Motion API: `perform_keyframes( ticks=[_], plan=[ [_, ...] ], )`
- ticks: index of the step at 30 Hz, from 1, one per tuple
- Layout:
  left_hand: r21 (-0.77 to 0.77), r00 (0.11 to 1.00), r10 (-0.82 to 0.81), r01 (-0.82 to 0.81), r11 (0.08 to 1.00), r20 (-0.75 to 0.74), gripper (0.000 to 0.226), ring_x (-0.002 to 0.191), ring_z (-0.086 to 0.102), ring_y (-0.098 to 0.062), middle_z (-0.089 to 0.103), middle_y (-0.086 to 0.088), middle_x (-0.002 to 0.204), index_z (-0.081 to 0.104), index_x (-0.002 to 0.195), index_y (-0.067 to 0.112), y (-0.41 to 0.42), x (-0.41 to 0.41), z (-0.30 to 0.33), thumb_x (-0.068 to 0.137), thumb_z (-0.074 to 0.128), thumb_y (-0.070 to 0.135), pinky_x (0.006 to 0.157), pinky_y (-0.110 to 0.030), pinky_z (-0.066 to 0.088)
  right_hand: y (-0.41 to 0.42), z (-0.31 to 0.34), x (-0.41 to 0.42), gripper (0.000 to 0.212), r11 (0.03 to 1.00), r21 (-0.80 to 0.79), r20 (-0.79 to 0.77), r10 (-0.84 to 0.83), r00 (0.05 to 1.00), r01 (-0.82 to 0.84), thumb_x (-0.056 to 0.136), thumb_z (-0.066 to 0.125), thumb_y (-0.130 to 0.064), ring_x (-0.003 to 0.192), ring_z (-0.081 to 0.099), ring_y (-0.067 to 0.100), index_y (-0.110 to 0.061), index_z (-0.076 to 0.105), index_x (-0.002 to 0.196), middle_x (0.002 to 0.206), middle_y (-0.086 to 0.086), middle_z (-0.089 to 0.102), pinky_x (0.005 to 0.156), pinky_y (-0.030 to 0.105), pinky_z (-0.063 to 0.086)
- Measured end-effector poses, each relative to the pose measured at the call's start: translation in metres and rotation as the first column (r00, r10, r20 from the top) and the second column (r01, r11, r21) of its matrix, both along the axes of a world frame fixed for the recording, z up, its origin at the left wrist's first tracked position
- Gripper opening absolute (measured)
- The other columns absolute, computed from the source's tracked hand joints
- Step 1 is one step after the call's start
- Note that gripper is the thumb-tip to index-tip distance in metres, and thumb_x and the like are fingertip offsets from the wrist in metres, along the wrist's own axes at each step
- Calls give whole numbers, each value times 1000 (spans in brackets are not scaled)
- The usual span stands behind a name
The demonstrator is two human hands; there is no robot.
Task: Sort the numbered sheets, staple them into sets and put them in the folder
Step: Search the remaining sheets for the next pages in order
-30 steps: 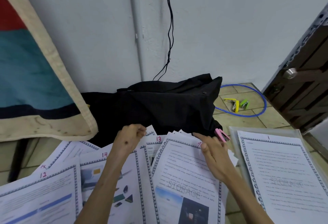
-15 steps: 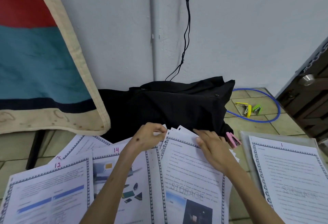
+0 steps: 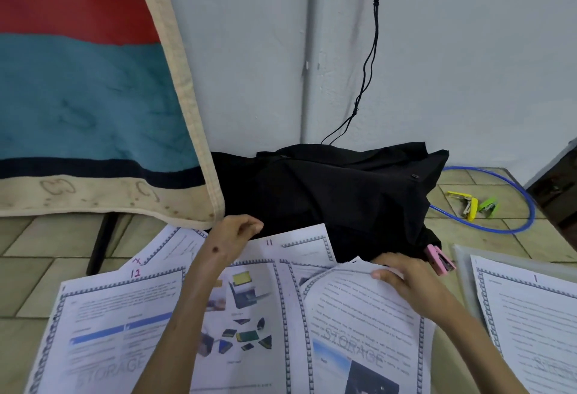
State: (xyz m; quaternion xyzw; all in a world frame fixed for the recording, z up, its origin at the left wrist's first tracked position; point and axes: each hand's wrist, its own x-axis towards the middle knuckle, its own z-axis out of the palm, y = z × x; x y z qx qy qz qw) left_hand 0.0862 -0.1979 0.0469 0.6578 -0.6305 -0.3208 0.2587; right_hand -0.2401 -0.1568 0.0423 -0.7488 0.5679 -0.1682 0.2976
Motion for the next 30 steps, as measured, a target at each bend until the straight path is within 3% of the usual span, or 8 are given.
perform_keyframes(
  ticks=[2,5,10,13,17,22,26,30],
  plan=[
    [-23,999,29,-28,999,25,23,93,59,-9,67,3,98,68,107,14,7,10,-1,96,48,19,72,-7,39,-1,-3,1,41,1000,22,-42,-14,999,15,83,45,-65,92,62,12,-34,62,105,94,-7,69,77,25,48],
    [-58,992,120,-117,991,46,24,97,58,-14,66,-2,103,65,111,13,22,28,-2,96,46,10,77,-17,40,-4,-9,7,43,995,-48,-158,-96,983,89,91,58,-24,97,61,23,-32,46,131,101,2,65,75,29,43],
    [-92,918,319,-306,948,233,31,124,48,-28,54,-7,134,59,123,16,65,71,-18,92,54,14,98,-40,40,1,-16,41,55,903,-369,-200,-308,930,220,73,74,0,97,50,30,-6,56,125,109,16,62,78,42,48],
    [-35,821,478,-492,870,313,51,134,34,-30,37,-8,148,50,132,18,92,89,-28,86,62,36,106,-47,34,20,2,85,35,952,-10,76,-303,950,305,89,61,-18,74,56,10,-9,54,122,94,5,63,64,10,39],
    [103,831,430,-491,865,353,82,143,15,-26,18,-6,156,30,144,21,108,87,-41,78,62,56,113,-48,18,36,-4,131,70,917,326,177,-299,938,230,81,71,-31,85,58,14,-12,33,136,104,1,56,60,14,40],
    [1,841,507,-517,856,188,64,144,13,-25,16,-8,156,33,143,13,116,88,-49,88,61,29,116,-40,13,40,-10,146,59,888,383,220,-355,909,254,79,73,-7,82,61,20,-11,43,129,96,2,67,67,28,46],
    [-152,609,776,-762,630,162,55,136,27,-34,29,-17,150,49,132,8,141,118,-41,83,68,24,110,-43,27,44,-2,119,63,867,317,271,-470,840,384,80,71,-7,74,64,22,-17,39,134,79,0,66,69,36,48],
    [13,437,838,-889,458,326,79,120,38,-42,45,-27,129,46,128,2,162,144,-36,67,80,40,98,-48,33,45,1,87,45,829,162,216,-559,801,535,85,66,-10,75,58,28,-6,47,126,76,6,66,76,38,42]
  ],
)
